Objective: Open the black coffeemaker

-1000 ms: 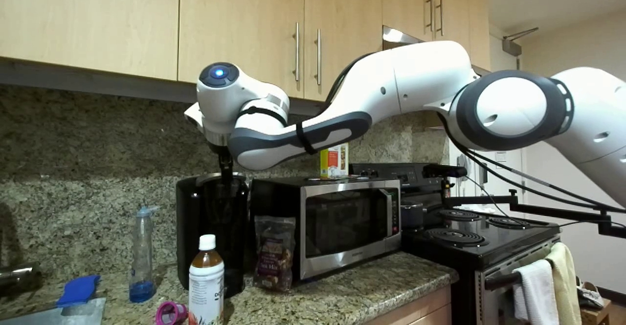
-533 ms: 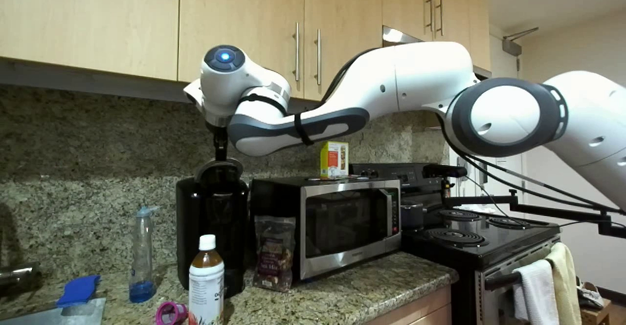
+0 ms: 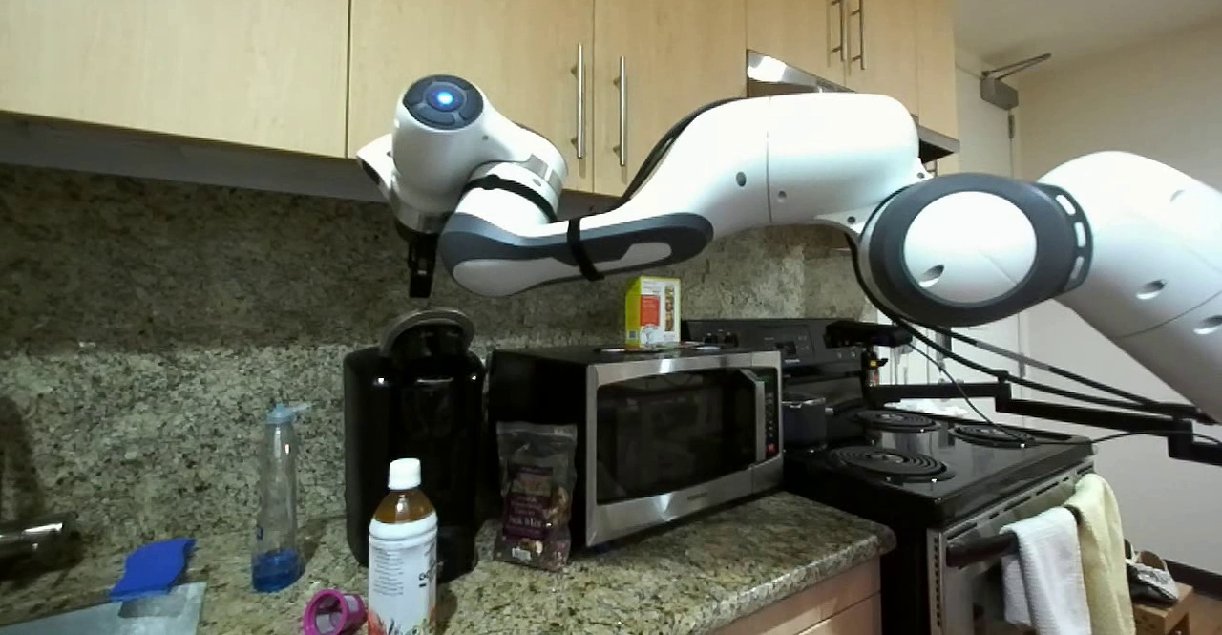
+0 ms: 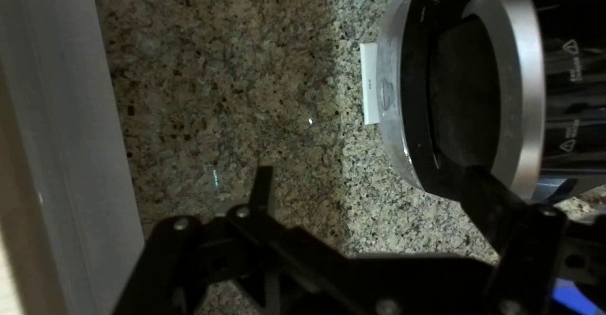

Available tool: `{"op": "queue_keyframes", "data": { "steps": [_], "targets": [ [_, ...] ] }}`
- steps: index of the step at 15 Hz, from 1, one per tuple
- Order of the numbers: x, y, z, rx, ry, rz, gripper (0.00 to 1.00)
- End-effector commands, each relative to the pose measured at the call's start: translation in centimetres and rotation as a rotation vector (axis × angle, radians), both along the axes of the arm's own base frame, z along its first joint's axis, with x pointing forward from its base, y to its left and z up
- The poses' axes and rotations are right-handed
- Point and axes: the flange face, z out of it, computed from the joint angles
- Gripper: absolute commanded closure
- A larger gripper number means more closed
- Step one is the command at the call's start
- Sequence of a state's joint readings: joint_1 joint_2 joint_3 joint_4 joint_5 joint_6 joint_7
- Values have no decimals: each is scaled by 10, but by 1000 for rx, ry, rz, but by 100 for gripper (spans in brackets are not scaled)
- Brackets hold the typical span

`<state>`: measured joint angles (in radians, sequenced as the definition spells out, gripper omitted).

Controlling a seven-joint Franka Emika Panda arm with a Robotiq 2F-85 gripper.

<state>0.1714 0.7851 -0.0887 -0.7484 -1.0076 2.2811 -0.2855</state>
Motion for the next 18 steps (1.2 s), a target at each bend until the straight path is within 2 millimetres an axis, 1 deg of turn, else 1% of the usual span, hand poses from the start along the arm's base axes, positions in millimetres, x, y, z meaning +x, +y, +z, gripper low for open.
{"op": "queue_keyframes", "data": {
  "steps": [1, 4, 6, 9, 11, 13, 15, 18],
  "targets": [
    [-10, 20, 4, 74, 79, 4, 0],
    [-33, 49, 24, 158, 158, 16, 0],
    [-52, 65, 45, 231, 211, 15, 0],
    [-89, 78, 79, 333, 336, 5, 0],
    [-111, 77, 93, 385, 425, -12, 0],
    [-133, 69, 104, 432, 520, -37, 0],
    [-153, 57, 109, 479, 618, -64, 0],
    [-180, 32, 121, 602, 720, -94, 0]
  ]
}}
